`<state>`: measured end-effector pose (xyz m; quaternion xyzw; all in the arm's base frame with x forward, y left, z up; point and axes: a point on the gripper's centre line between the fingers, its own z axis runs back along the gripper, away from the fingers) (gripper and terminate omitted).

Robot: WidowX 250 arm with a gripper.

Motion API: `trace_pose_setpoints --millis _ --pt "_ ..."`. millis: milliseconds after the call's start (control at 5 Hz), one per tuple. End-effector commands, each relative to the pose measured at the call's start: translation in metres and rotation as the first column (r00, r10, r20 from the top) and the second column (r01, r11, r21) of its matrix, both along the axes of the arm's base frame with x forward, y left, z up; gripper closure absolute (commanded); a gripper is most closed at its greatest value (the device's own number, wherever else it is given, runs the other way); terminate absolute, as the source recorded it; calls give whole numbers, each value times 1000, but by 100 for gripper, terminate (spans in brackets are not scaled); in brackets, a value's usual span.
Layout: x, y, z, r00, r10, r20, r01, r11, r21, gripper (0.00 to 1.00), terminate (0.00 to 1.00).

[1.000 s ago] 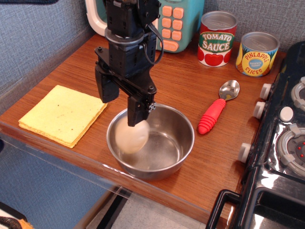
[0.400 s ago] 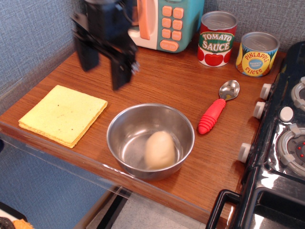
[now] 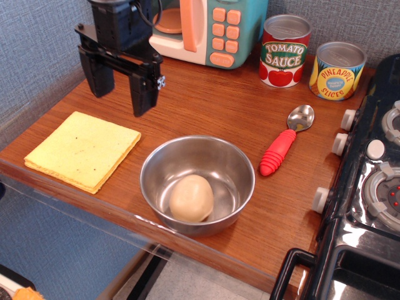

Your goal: Pick up the potato and place it into the pan

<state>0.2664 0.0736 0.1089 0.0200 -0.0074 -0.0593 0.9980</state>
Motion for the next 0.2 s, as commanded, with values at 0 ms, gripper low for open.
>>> trace_pose_setpoints --millis 0 --pt "-7 18 16 999 8 40 -8 1000 12 0 100"
